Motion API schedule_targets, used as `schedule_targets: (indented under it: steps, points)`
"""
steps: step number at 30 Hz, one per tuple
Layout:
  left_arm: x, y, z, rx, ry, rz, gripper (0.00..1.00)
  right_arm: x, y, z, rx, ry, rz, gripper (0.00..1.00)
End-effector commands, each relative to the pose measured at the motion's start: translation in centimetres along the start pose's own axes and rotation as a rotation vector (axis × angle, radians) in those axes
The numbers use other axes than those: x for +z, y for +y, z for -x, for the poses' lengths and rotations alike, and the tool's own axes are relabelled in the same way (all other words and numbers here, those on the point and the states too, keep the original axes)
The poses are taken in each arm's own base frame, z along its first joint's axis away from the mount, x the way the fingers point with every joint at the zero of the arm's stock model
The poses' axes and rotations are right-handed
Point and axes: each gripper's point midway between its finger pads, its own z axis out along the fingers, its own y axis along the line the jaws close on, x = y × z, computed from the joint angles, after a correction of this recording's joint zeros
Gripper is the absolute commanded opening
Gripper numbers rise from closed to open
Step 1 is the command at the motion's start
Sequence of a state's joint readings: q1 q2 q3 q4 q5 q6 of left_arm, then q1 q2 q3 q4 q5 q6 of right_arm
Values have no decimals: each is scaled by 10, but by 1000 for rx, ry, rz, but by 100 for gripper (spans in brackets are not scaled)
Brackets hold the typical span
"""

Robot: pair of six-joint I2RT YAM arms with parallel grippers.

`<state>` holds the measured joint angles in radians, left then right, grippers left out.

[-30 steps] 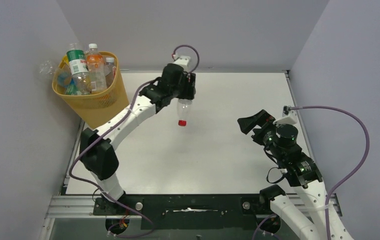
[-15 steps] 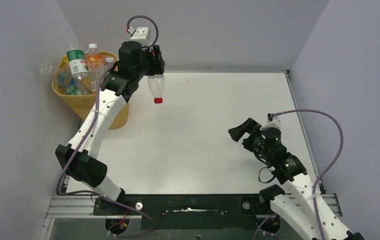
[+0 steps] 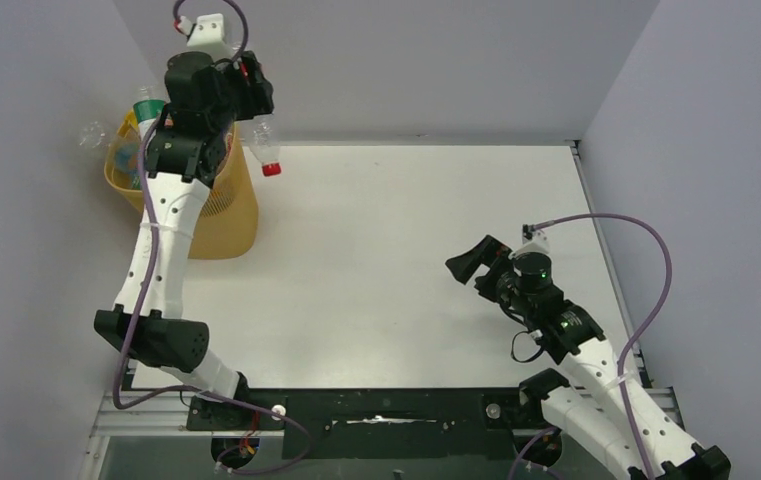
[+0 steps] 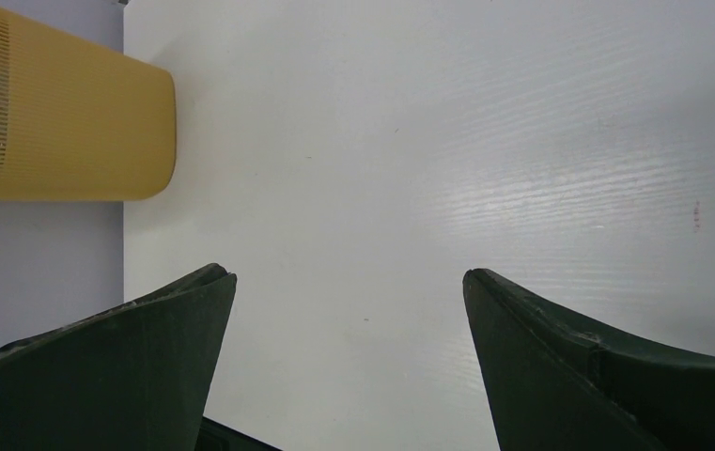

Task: Put the plastic bottles in the bin
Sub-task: Place the plastic bottle in the trash bin.

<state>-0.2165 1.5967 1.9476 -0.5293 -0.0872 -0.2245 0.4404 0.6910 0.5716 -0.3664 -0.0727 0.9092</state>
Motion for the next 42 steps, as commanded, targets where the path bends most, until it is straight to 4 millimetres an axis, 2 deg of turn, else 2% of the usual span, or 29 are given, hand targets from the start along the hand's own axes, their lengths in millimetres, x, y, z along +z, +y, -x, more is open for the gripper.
schedule_targets:
  steps: [1,10,15,24,31,37,42]
  points:
    - [-35,27,66,-4,-170,18,51,6,16,6,-5,-20,66,98]
    - [-44,78,100,48,-320,117,50,15,18,1,-18,11,70,98]
    - [-48,94,107,92,-407,155,50,19,19,-1,-22,25,70,98]
    - [-52,117,88,150,-492,215,50,25,18,-7,-24,49,69,98]
    - [-56,132,87,142,-541,226,50,29,18,-11,-24,67,66,98]
    - [-56,136,93,151,-557,226,50,31,20,-13,-27,75,70,98]
    - [-48,138,83,166,-557,218,50,33,22,-13,-34,82,76,98]
